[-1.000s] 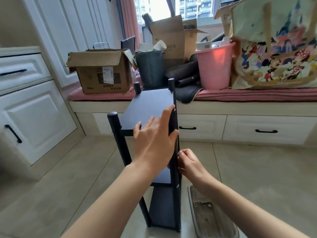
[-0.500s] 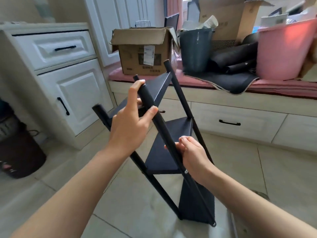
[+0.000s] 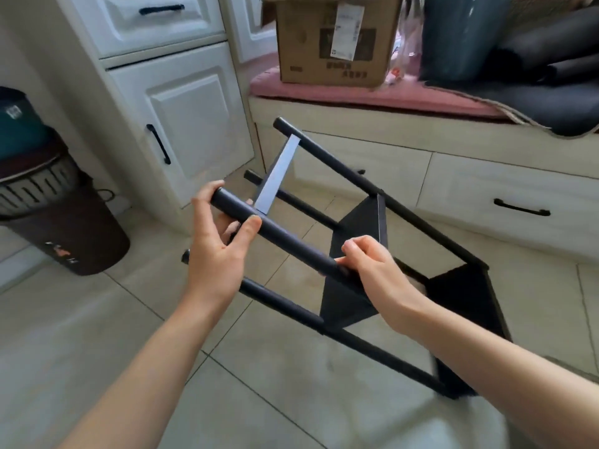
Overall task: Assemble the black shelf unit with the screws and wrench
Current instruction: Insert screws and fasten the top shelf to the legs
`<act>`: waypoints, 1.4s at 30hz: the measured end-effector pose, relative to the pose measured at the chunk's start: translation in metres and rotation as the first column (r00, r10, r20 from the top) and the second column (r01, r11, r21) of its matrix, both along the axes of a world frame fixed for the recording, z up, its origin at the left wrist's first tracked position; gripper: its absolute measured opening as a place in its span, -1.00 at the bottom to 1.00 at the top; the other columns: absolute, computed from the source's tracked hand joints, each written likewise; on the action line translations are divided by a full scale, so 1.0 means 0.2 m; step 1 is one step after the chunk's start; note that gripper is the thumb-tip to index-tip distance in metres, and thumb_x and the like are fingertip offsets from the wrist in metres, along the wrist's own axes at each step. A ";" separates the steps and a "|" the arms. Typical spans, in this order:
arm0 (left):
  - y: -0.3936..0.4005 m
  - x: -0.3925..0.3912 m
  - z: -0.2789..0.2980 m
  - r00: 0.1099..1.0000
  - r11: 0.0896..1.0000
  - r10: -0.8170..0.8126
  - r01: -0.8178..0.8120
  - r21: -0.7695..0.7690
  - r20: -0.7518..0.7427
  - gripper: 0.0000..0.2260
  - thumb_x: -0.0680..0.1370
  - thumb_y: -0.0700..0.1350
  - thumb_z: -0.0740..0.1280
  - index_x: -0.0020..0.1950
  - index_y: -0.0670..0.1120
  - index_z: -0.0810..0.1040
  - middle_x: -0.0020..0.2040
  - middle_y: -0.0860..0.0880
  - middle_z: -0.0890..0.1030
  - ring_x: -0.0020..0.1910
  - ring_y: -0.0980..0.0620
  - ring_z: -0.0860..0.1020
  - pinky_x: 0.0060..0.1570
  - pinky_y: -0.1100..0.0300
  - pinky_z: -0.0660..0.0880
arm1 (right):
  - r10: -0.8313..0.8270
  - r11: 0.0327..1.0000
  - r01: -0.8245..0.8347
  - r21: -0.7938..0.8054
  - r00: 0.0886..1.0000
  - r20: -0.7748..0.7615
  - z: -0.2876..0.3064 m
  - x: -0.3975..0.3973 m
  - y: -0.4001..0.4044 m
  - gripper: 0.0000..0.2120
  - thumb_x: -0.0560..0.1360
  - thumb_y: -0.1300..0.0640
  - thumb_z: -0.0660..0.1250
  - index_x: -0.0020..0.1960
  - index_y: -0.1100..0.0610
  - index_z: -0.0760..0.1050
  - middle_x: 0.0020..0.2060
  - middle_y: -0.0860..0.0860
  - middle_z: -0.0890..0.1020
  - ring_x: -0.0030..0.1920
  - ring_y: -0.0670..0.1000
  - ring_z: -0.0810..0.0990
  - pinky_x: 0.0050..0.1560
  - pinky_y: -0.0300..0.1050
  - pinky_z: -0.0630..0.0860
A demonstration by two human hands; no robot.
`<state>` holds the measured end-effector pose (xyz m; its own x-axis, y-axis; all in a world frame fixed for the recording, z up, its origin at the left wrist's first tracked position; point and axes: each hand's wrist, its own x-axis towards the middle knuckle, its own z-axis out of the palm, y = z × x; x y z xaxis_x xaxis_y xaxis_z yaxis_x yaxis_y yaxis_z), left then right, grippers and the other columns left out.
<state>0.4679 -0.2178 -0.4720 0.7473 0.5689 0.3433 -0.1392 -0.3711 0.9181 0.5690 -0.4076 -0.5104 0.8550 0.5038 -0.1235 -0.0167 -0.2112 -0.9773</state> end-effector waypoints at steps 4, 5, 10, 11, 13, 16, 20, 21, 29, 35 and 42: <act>0.03 -0.11 -0.34 0.996 0.984 0.090 -0.092 -0.152 -0.018 -0.57 0.61 -0.10 0.36 0.27 0.38 0.32 -0.03 0.16 0.69 -0.01 0.21 0.64 -0.01 0.41 0.52 | 0.067 0.994 -0.068 -0.080 0.997 -0.024 -0.17 -0.02 0.04 -0.82 0.66 -0.03 0.13 0.03 0.04 0.42 -0.16 -0.01 0.62 -0.01 0.00 0.63 -0.08 -0.17 0.42; 0.03 -0.13 -0.41 0.994 0.975 0.107 -0.109 -0.192 -0.024 -0.57 0.61 -0.10 0.36 0.26 0.40 0.32 -0.02 0.16 0.70 0.02 0.19 0.64 -0.01 0.41 0.52 | 0.084 0.991 -0.087 -0.098 0.996 -0.029 -0.22 -0.03 0.05 -0.81 0.66 -0.04 0.13 0.03 0.05 0.42 -0.16 -0.01 0.61 0.00 0.01 0.63 -0.06 -0.16 0.43; 0.04 -0.26 -0.69 0.987 0.928 0.157 -0.159 -0.336 -0.033 -0.57 0.51 -0.02 0.38 0.22 0.43 0.35 0.06 0.12 0.70 0.12 0.12 0.64 0.14 0.28 0.55 | 0.138 0.971 -0.149 -0.188 0.988 -0.069 -0.40 -0.08 0.09 -0.81 0.64 -0.06 0.15 0.02 0.04 0.42 -0.18 -0.09 0.64 -0.10 -0.21 0.63 -0.04 -0.17 0.45; 0.03 -0.28 -0.71 0.986 0.920 0.165 -0.164 -0.356 -0.029 -0.57 0.49 0.00 0.38 0.22 0.42 0.36 0.06 0.11 0.70 0.11 0.12 0.64 0.15 0.29 0.54 | 0.144 0.966 -0.156 -0.204 0.987 -0.076 -0.42 -0.08 0.09 -0.81 0.64 -0.08 0.15 0.02 0.02 0.42 -0.17 -0.09 0.65 -0.11 -0.23 0.63 -0.03 -0.18 0.45; 0.04 -0.31 -0.80 0.985 0.904 0.170 -0.171 -0.393 -0.037 -0.56 0.47 0.00 0.39 0.24 0.39 0.36 0.02 0.13 0.70 0.09 0.15 0.63 0.08 0.35 0.52 | 0.152 0.955 -0.172 -0.241 0.983 -0.098 -0.47 -0.10 0.10 -0.82 0.63 -0.09 0.15 0.01 -0.01 0.42 -0.16 -0.09 0.67 -0.08 -0.22 0.63 -0.01 -0.18 0.46; 0.05 -0.37 -0.91 0.984 0.883 0.174 -0.177 -0.436 -0.047 -0.56 0.48 -0.01 0.39 0.25 0.39 0.37 0.06 0.13 0.70 0.14 0.16 0.62 0.06 0.39 0.50 | 0.171 0.938 -0.199 -0.283 0.978 -0.118 -0.54 -0.13 0.13 -0.81 0.62 -0.12 0.16 0.00 -0.02 0.43 -0.17 -0.09 0.67 -0.01 -0.10 0.64 0.07 -0.08 0.53; 0.06 -0.42 -1.03 0.978 0.843 0.201 -0.203 -0.499 -0.058 -0.57 0.51 0.00 0.43 0.25 0.39 0.39 0.15 -0.02 0.68 0.23 0.04 0.59 0.22 0.25 0.51 | 0.186 0.919 -0.224 -0.326 0.972 -0.145 -0.61 -0.16 0.15 -0.81 0.60 -0.16 0.16 -0.04 -0.06 0.42 -0.14 -0.07 0.67 0.03 -0.02 0.63 0.21 0.06 0.51; 0.06 -0.43 -1.05 0.976 0.830 0.209 -0.212 -0.515 -0.065 -0.57 0.51 -0.01 0.43 0.24 0.40 0.39 0.15 -0.03 0.68 0.23 0.03 0.59 0.23 0.23 0.51 | 0.188 0.914 -0.231 -0.333 0.970 -0.155 -0.63 -0.16 0.16 -0.81 0.60 -0.16 0.16 -0.04 -0.07 0.42 -0.13 -0.06 0.67 0.04 -0.02 0.63 0.23 0.08 0.51; 0.01 -0.54 -1.21 0.969 0.776 0.220 -0.243 -0.581 -0.111 -0.56 0.50 -0.06 0.42 0.23 0.37 0.39 0.03 0.03 0.70 0.07 0.12 0.61 0.08 0.33 0.50 | 0.223 0.868 -0.302 -0.394 0.946 -0.234 -0.71 -0.23 0.18 -0.80 0.59 -0.17 0.15 -0.01 -0.07 0.42 -0.09 -0.05 0.71 0.04 0.00 0.65 0.18 0.15 0.56; -0.03 -0.59 -1.29 0.961 0.740 0.233 -0.276 -0.613 -0.151 -0.56 0.51 -0.12 0.39 0.18 0.41 0.43 -0.01 0.04 0.69 0.04 0.13 0.60 0.09 0.31 0.49 | 0.240 0.843 -0.339 -0.417 0.932 -0.273 -0.77 -0.24 0.18 -0.80 0.59 -0.16 0.16 0.01 -0.05 0.42 -0.16 -0.07 0.73 -0.01 0.03 0.66 0.17 0.19 0.55; -0.03 -0.61 -1.32 0.963 0.689 0.193 -0.269 -0.672 -0.188 -0.52 0.50 -0.15 0.40 0.28 0.31 0.41 0.04 0.00 0.69 0.10 0.08 0.60 0.16 0.26 0.50 | 0.246 0.834 -0.348 -0.427 0.929 -0.278 -0.81 -0.23 0.18 -0.79 0.57 -0.15 0.19 0.01 -0.02 0.43 -0.18 -0.13 0.73 -0.04 0.00 0.68 0.16 0.14 0.55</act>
